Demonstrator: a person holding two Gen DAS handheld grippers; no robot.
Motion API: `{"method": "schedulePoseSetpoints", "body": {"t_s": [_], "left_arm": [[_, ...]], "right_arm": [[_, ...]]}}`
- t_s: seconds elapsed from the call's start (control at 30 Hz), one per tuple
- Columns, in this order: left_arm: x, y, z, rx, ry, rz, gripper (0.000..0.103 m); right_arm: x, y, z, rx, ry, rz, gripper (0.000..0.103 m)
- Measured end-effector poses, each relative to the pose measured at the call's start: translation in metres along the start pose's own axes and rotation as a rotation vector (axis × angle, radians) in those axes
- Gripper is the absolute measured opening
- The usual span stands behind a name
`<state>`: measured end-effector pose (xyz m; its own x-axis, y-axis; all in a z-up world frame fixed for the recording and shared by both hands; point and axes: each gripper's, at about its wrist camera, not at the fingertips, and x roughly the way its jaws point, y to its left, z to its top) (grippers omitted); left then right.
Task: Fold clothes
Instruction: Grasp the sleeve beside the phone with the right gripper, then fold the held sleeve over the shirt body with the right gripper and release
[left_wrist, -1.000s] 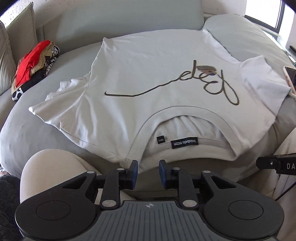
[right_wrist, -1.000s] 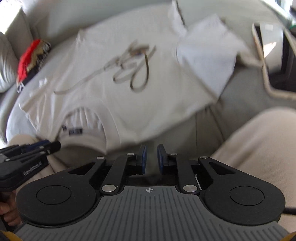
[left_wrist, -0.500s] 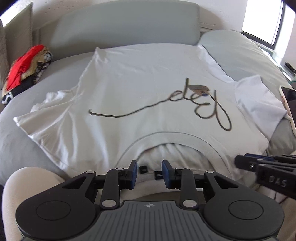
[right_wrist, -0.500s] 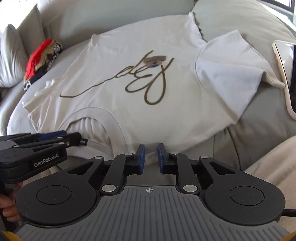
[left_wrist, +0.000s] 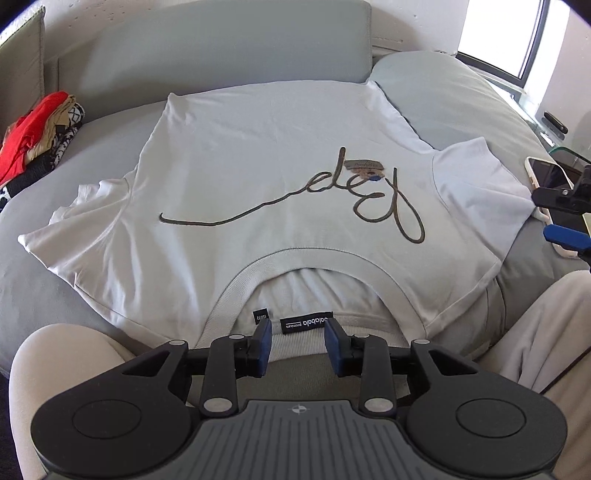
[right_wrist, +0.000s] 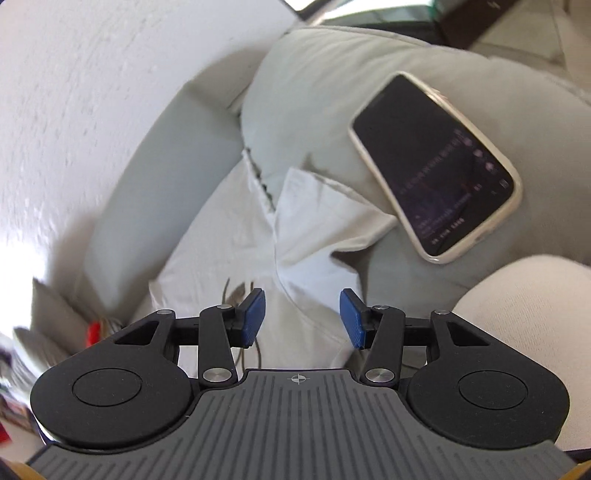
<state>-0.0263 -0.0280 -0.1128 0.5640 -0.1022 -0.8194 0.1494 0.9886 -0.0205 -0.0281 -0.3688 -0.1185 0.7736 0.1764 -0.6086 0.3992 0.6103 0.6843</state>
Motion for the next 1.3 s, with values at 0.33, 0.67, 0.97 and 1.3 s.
{"method": "schedulePoseSetpoints", "body": {"t_s": [0.33,0.67,0.97,1.3], "left_arm": [[0.001,-0.001,0.000,-0.003,-0.002,0.008,0.037],[0.006,0.003,0.001,-0.022,0.012,0.013,0.038],[0.005,0.008,0.000,-0.039,0.006,0.007,0.038],[-0.005,0.026,-0.004,-0.101,-0.037,-0.013,0.038]], "right_arm": [[0.018,-0.043,0.013,0.345,-0.032,0.035,0.052],[0.038,-0.048,0.026,0.429,-0.131,-0.051,0.033],[0.043,-0.022,0.034,0.165,-0.188,-0.198,0.002],[0.053,0.068,0.046,-0.330,-0.222,-0.250,0.002]]}}
